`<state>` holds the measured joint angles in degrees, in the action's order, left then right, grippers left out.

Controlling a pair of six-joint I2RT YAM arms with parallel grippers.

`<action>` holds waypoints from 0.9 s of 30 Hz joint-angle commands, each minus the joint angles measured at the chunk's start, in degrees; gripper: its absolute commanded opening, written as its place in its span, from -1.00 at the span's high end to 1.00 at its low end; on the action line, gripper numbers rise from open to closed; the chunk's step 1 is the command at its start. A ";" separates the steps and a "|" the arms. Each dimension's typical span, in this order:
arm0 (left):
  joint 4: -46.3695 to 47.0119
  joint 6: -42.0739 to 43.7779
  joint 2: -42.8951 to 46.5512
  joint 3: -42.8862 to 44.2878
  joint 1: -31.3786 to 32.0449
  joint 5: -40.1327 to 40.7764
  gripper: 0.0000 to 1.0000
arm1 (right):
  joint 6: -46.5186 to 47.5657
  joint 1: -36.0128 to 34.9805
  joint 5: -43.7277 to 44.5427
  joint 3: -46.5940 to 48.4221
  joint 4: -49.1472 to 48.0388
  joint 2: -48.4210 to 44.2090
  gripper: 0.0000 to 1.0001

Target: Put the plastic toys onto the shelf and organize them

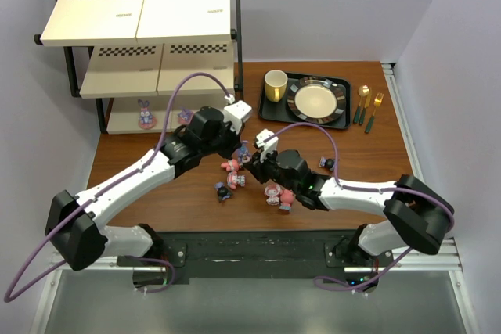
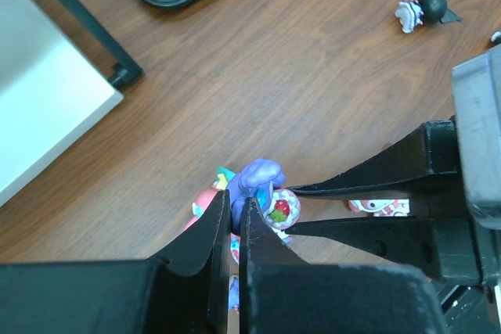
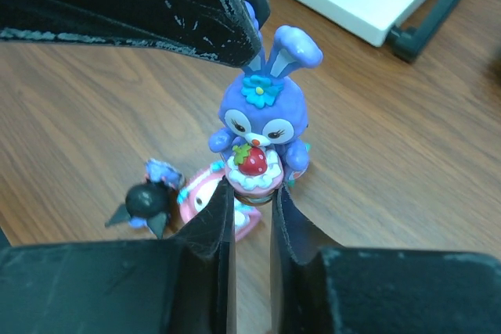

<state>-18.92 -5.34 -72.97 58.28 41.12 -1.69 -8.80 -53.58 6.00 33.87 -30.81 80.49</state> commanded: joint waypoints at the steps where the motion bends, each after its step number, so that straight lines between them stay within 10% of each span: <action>1: 1.69 -2.30 4.41 0.08 0.27 -1.04 1.00 | -1.92 -0.29 4.90 3.22 -5.75 2.83 1.00; 4: 2.39 -3.53 5.29 -1.15 0.19 0.54 1.00 | -3.23 -0.56 5.69 4.01 -5.93 3.80 1.00; 7: 3.62 -6.07 6.08 -2.38 0.19 1.34 1.00 | -5.08 -1.09 8.14 4.01 -6.37 3.71 0.40; 13: 5.64 -9.86 7.23 -5.02 0.27 0.29 1.00 | -6.32 -1.53 10.61 5.42 -5.14 4.32 -0.04; 21: 3.54 -9.42 6.79 -4.23 0.18 -0.68 1.00 | -5.71 -1.88 11.40 6.56 -4.52 4.94 0.00; 27: 2.40 -9.25 7.49 -4.23 0.27 0.11 0.99 | -4.39 -2.32 11.40 7.61 -4.79 5.73 0.82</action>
<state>-16.29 -12.05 -67.22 53.54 40.88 1.93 -13.65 -56.21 13.93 37.71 -32.38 85.19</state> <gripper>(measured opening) 0.064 0.224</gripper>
